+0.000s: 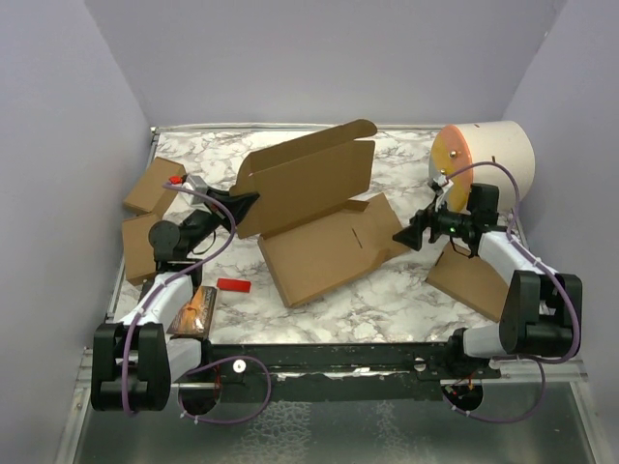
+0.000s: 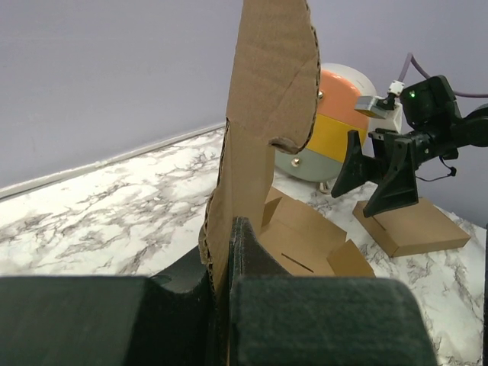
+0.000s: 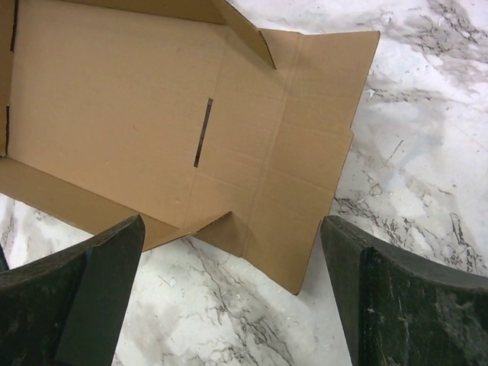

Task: Fold the paper box

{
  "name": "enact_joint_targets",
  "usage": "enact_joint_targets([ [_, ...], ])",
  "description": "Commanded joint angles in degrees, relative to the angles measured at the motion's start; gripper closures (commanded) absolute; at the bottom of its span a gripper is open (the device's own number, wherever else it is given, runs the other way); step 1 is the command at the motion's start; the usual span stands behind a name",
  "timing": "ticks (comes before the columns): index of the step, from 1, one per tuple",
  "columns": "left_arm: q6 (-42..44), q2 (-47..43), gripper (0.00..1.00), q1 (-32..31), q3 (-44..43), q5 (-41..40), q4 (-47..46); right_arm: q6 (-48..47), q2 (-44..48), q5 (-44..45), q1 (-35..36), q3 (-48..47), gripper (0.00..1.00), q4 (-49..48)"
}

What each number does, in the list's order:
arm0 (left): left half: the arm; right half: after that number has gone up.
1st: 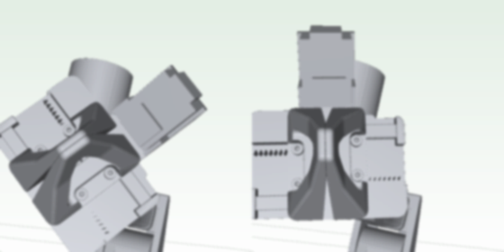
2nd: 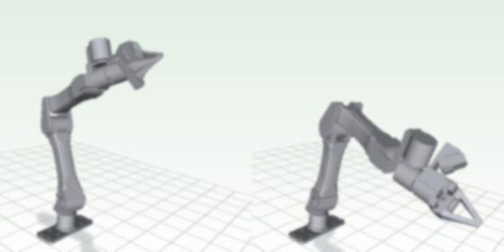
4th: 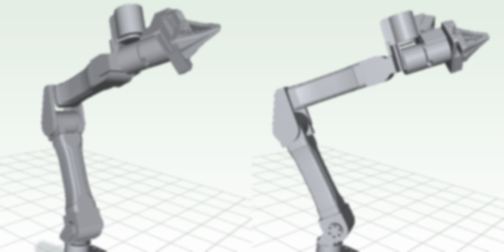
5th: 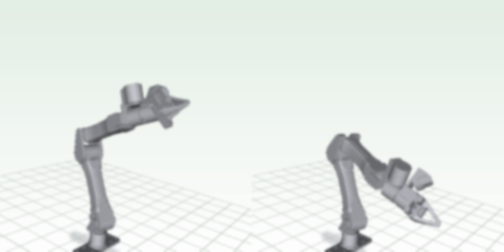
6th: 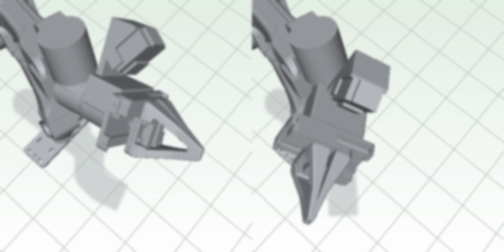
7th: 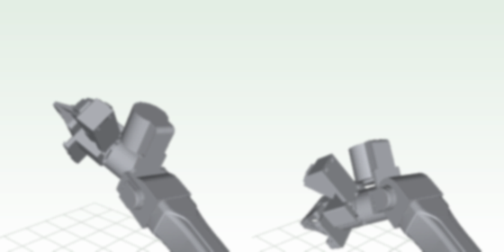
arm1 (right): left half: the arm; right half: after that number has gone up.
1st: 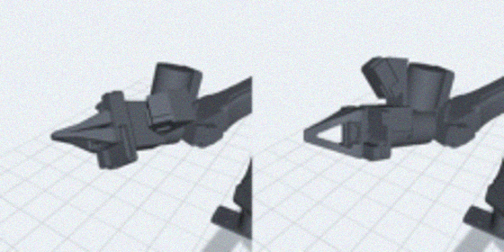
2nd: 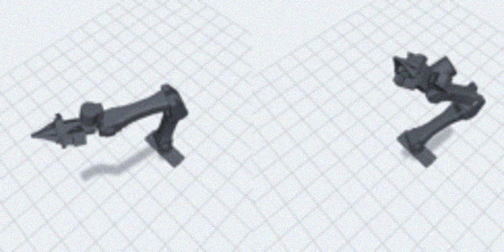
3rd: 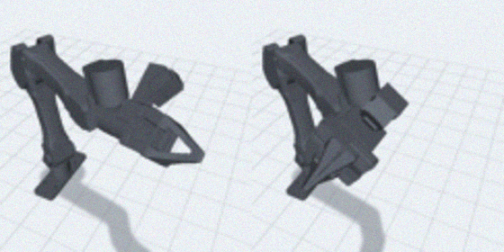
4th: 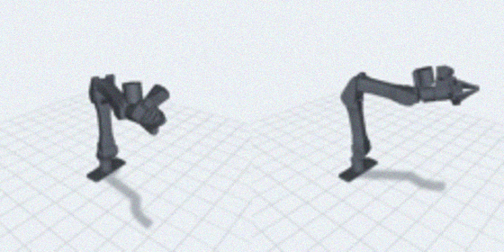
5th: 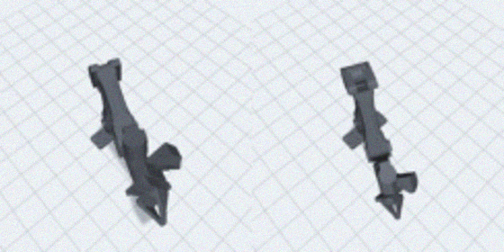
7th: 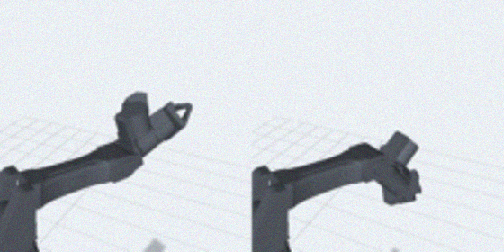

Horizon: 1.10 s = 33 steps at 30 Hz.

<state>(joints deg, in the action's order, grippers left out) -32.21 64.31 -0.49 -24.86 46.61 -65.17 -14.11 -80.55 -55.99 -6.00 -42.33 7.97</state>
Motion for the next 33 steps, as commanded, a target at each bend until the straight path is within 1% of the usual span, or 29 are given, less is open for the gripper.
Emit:
enact_joint_targets([
  [1,-0.05,-0.33,1.0,0.23,0.46,-0.85,-4.14,-4.19,2.8,-2.09,0.03,1.28,0.0,-3.77],
  [8,1.17,-2.28,1.0,0.23,1.66,-1.41,-4.45,-8.06,3.25,-4.5,0.02,1.54,0.0,-2.14],
  [14,2.76,-4.24,1.0,0.24,1.33,-1.18,-1.97,-13.11,4.05,-11.27,0.11,2.43,0.0,-0.48],
  [17,3.2,-5.09,1.0,0.23,1.46,-1.06,-1.29,-15.64,4.46,-12.29,0.11,3.0,0.01,-0.5],
  [18,3.05,-5.23,1.0,0.23,1.5,-0.97,-1.28,-16.28,4.63,-12.37,0.23,3.3,0.02,-1.0],
  [20,3.1,-5.47,1.0,0.25,1.48,-0.83,-1.07,-18.0,4.95,-11.41,0.99,3.25,0.03,-1.28],
  [23,3.16,-5.85,1.0,0.23,1.51,-0.82,-0.7,-21.03,5.14,-7.7,4.02,1.98,0.06,-0.44],
  [27,3.07,-5.7,1.0,0.27,1.49,-0.74,-0.08,-27.06,4.26,-6.42,7.01,-0.34,0.14,0.69],
  [29,3.07,-5.74,1.0,0.23,1.48,-0.92,0.49,-29.72,3.79,-5.66,7.79,-1.78,0.2,0.95],
  [33,3.2,-5.83,1.0,0.23,1.35,-1.37,1.76,-33.08,3.0,0.97,10.1,-4.8,0.27,0.14],
])
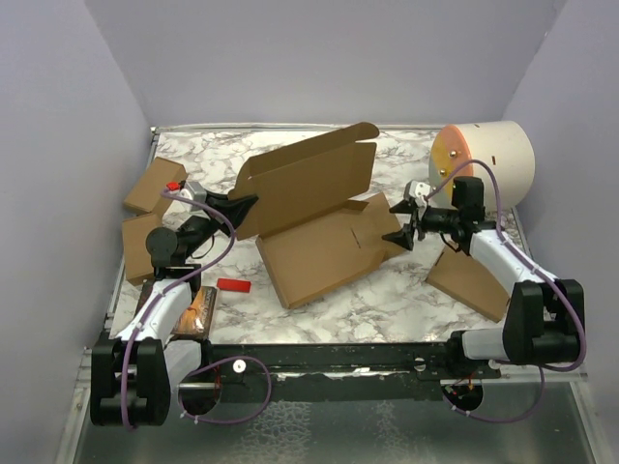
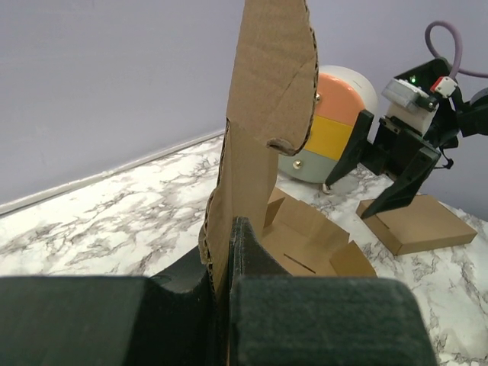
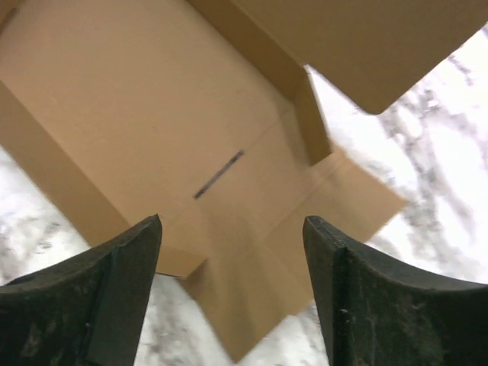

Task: Fold the paper box

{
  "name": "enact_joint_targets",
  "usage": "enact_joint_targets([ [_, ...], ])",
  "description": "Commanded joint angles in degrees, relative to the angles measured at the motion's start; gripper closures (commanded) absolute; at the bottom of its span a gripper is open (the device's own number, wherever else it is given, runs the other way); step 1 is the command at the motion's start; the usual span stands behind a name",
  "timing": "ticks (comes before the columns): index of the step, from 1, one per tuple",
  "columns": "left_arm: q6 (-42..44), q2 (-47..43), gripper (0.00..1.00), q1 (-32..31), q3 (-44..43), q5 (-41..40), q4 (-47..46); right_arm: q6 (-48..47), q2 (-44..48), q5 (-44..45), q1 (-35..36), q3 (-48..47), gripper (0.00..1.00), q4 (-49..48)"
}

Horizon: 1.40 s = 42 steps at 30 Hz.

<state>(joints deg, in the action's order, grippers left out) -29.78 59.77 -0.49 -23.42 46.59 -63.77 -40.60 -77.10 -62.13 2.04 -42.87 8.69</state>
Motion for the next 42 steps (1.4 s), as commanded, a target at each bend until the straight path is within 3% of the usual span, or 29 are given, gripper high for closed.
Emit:
enact_joint_targets([
  [1,0.78,-1.34,1.0,0.23,-0.13,-1.43,0.51,-5.9,-1.15,9.57,2.61,-5.59,0.32,-0.4],
  [4,0.94,-1.6,1.0,0.23,-0.35,-1.74,1.36,-3.96,-2.87,12.98,4.47,-7.79,0.45,-1.38],
  [8,0.94,-1.7,1.0,0.23,-0.35,-2.18,2.35,0.85,-4.26,18.14,8.12,-6.04,0.76,-8.77],
  [12,0.65,-1.38,1.0,0.23,-0.49,-2.2,2.54,4.05,-6.63,25.14,10.66,-5.34,0.98,-14.66],
  [20,0.51,-1.32,1.0,0.18,-0.37,-1.74,1.86,7.35,-13.26,36.77,13.08,-9.47,0.99,-17.49],
  [36,-0.25,-0.92,1.0,0.14,-0.2,-1.35,0.66,4.86,-16.37,38.13,17.12,-10.36,0.99,-17.21],
  [42,-0.28,-0.78,1.0,0.14,-0.18,-1.33,0.57,3.62,-15.29,34.56,17.12,-10.0,0.99,-15.58],
])
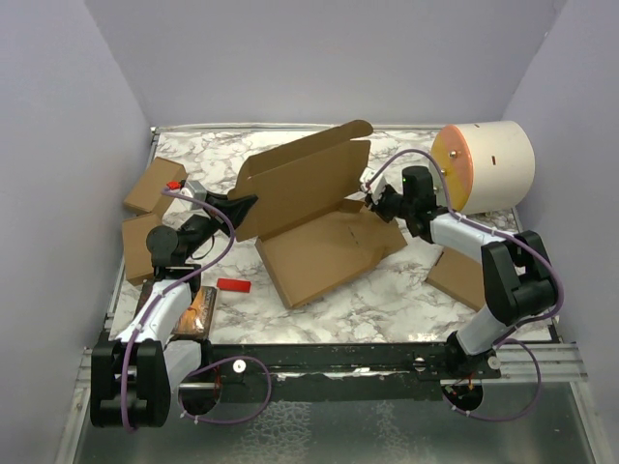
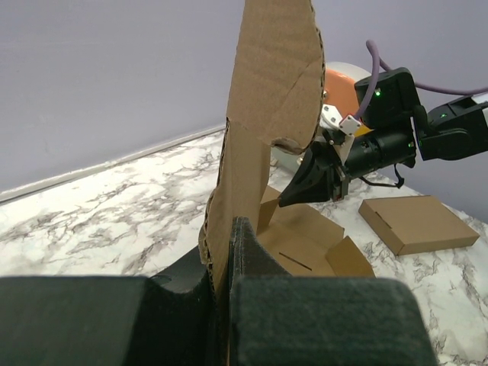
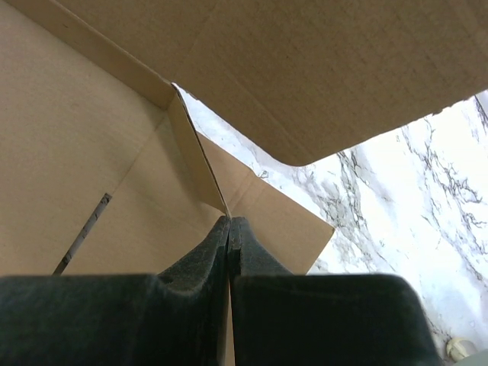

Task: Fold the paper box

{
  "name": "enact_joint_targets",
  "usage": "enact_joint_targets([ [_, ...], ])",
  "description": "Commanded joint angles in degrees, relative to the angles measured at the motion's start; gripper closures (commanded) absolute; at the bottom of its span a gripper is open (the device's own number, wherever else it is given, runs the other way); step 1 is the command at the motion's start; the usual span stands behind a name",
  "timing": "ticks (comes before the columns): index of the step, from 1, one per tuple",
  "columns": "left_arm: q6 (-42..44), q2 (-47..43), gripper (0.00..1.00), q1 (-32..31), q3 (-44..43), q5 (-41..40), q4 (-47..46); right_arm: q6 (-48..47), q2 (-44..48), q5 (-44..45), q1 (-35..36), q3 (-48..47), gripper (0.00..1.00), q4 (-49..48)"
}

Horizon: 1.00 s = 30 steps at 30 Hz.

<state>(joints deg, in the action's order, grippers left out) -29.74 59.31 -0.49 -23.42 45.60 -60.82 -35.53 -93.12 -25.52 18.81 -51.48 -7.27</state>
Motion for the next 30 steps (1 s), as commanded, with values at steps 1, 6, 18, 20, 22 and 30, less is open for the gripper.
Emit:
enact_joint_targets([
  [1,-0.39,-0.33,1.0,0.14,-0.17,-0.36,-2.38,-1.56,0.75,-2.0,0.35,-1.54,0.99,0.74],
  [6,-0.24,-0.32,1.0,0.14,-0.19,-0.37,-2.38,-3.05,1.44,-4.18,0.35,-2.88,0.99,4.41],
  [18,-0.88,0.25,1.0,0.14,-0.31,0.16,-3.21,-0.52,1.65,-0.56,-3.78,-3.82,0.99,1.77],
  [20,-0.85,0.2,1.0,0.14,-0.18,0.21,-3.25,0.92,-0.56,0.81,-3.67,-5.93,0.99,1.95],
  [22,-0.9,0.12,1.0,0.14,-0.11,0.49,-3.5,1.64,-2.44,1.52,-3.54,-7.64,0.99,2.23],
  [30,-1.45,0.11,1.0,0.14,-0.1,0.97,-4.43,2.1,-5.44,-2.2,-1.76,-9.18,0.99,3.55],
])
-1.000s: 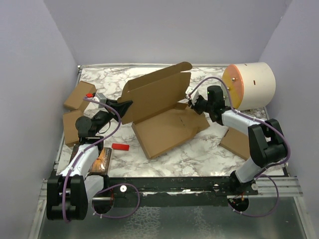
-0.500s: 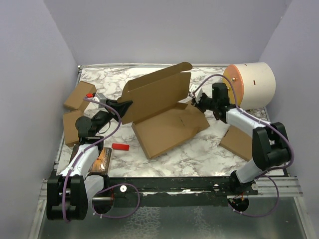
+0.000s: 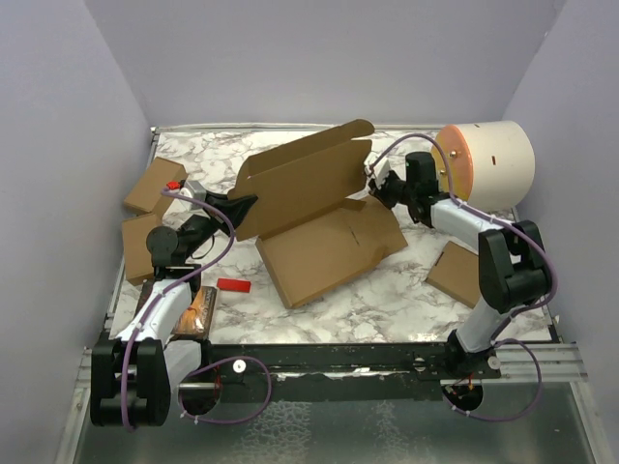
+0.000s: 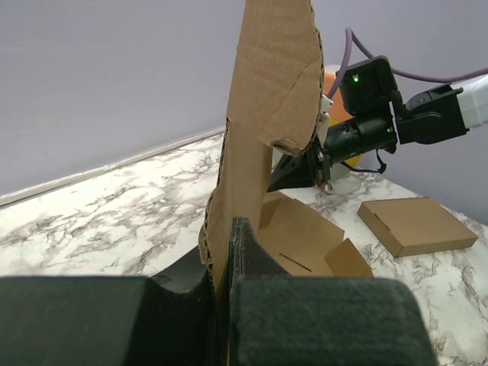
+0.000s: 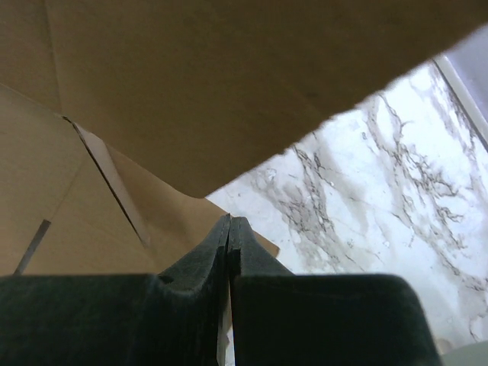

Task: Fold the paper box

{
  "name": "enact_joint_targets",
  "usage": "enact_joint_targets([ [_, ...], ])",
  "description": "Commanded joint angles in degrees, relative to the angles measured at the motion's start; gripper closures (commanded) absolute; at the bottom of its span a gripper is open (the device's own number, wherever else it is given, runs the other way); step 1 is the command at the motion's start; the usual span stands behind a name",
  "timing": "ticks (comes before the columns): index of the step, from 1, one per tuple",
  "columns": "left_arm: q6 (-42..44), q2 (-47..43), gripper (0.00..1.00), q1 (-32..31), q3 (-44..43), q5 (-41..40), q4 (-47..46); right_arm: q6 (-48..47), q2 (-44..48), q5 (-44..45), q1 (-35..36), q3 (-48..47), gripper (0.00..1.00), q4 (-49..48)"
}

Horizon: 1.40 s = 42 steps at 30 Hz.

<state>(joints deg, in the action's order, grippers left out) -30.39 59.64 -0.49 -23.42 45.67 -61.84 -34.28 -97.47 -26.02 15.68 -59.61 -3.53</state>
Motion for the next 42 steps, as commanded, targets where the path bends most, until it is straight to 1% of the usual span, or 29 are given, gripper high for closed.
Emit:
enact_joint_targets([
  [1,-0.81,-0.18,1.0,0.16,-0.12,0.89,-3.45,0.73,-1.06,-2.77,1.71,-0.85,0.99,-0.02],
  [8,-0.94,-0.23,1.0,0.14,-0.13,0.85,-3.46,0.03,1.18,-9.12,2.51,1.78,0.99,0.75],
  [14,-1.03,-0.19,1.0,0.15,-0.22,0.8,-3.41,0.11,3.06,-12.96,2.51,4.26,0.99,0.73],
  [18,-1.21,-0.21,1.0,0.14,-0.22,0.77,-3.44,1.92,3.28,-14.25,2.79,5.26,0.99,-0.2],
  [22,-1.54,0.02,1.0,0.14,-0.14,1.19,-4.1,2.98,2.5,-13.61,3.94,4.78,0.99,-0.42],
  [33,-4.43,1.97,1.0,-0.3,-0.03,4.54,-9.11,4.28,-0.63,-10.8,8.51,-0.45,0.99,0.94],
  [42,-7.49,4.26,1.0,-1.2,-0.54,7.59,-12.68,7.16,-3.93,-0.74,11.29,-3.58,0.99,-1.91],
])
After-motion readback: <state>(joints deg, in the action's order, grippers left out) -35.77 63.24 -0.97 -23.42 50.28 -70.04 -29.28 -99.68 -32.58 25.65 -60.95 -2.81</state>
